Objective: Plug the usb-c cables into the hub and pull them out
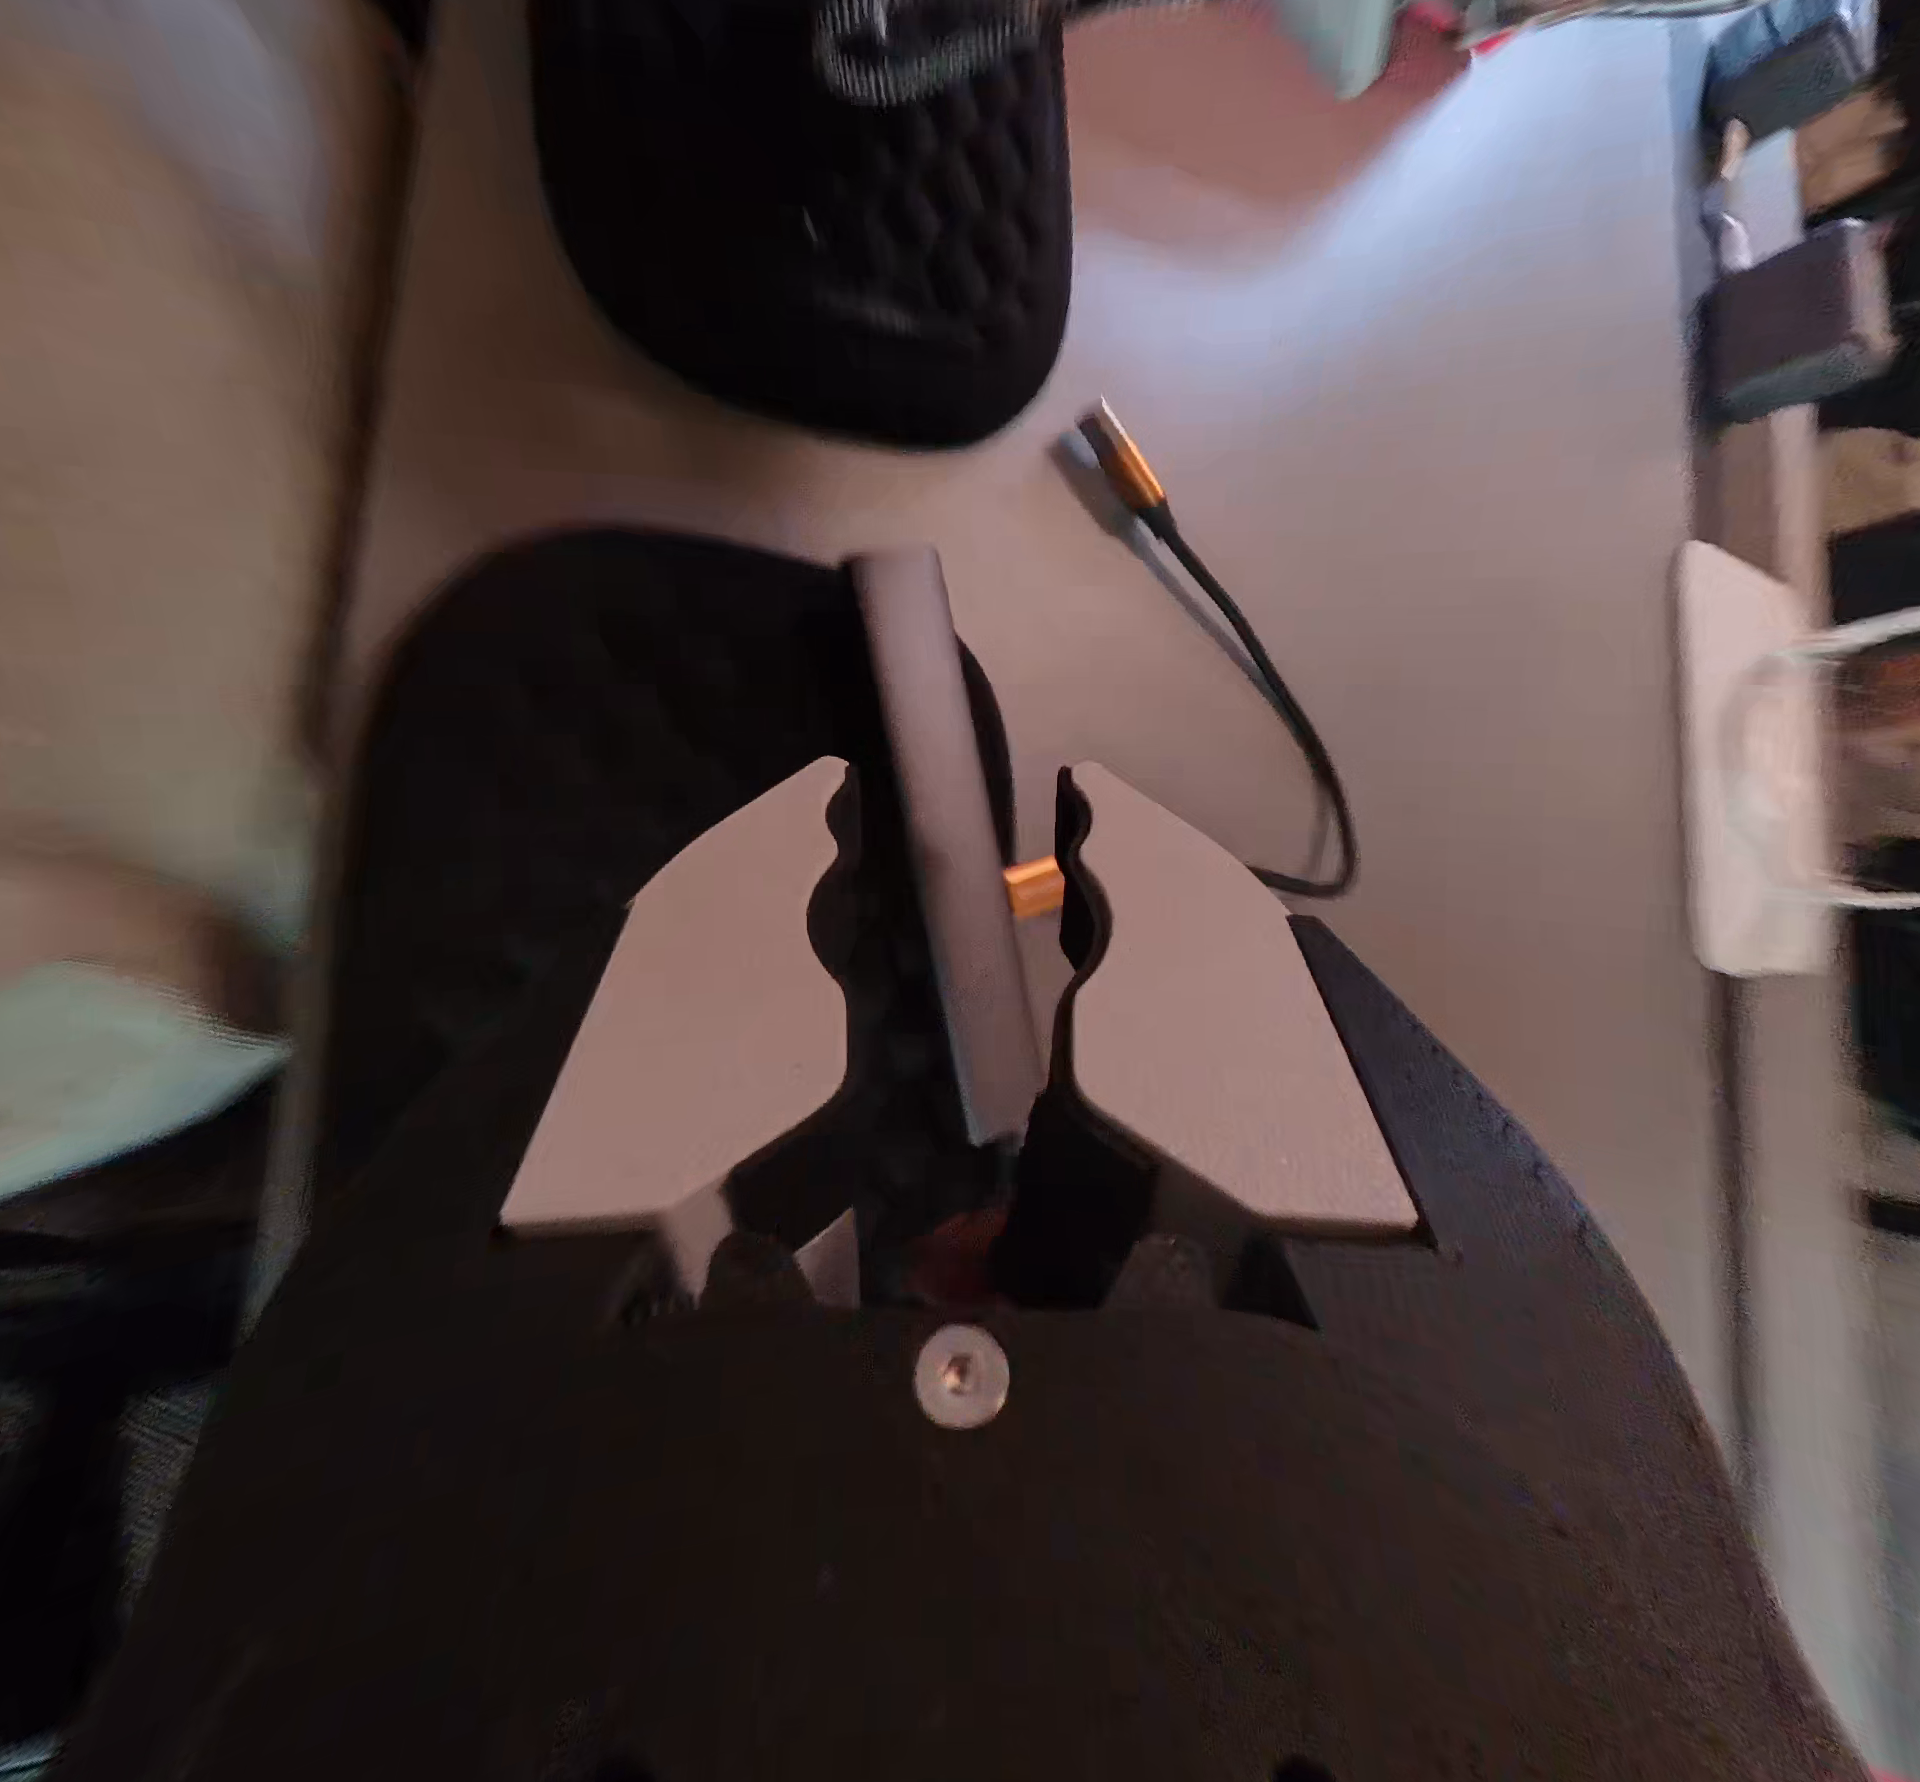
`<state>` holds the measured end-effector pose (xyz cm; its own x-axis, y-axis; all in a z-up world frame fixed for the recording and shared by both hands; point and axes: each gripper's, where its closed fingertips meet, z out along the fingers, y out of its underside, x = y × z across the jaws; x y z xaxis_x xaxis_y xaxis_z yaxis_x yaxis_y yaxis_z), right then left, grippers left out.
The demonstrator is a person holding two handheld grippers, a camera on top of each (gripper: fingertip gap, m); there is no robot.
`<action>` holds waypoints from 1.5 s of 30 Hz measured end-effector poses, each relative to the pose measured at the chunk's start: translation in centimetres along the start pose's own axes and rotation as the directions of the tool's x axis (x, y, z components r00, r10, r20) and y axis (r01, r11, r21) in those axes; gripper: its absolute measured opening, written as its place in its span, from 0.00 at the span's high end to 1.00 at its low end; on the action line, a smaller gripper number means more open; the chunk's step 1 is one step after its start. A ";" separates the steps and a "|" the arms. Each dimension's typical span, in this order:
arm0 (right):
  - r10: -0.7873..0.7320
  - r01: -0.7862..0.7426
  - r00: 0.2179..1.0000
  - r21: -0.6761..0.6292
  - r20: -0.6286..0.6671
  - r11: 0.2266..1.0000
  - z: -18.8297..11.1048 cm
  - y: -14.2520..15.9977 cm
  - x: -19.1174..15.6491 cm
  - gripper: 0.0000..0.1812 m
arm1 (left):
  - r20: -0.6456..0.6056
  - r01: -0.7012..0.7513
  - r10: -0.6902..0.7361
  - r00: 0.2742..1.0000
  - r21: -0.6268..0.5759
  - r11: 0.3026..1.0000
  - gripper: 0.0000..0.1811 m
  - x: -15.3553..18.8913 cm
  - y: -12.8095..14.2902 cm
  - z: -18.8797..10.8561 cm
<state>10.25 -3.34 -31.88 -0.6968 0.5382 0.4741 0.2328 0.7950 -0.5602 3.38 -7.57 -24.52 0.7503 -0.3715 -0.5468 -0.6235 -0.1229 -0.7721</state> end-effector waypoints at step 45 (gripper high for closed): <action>-0.787 0.847 0.490 -0.009 -0.375 0.531 -3.0 -4.9 -0.3 0.95 | -0.558 0.066 -0.006 0.830 0.087 0.994 0.96 10.0 -0.7 1.4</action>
<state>11.32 -6.51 -27.23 -0.2702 -0.2576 0.9277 -0.4603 0.8809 0.1105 11.59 -9.93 -29.90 0.5040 -0.8210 -0.2683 -0.5514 -0.0667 -0.8316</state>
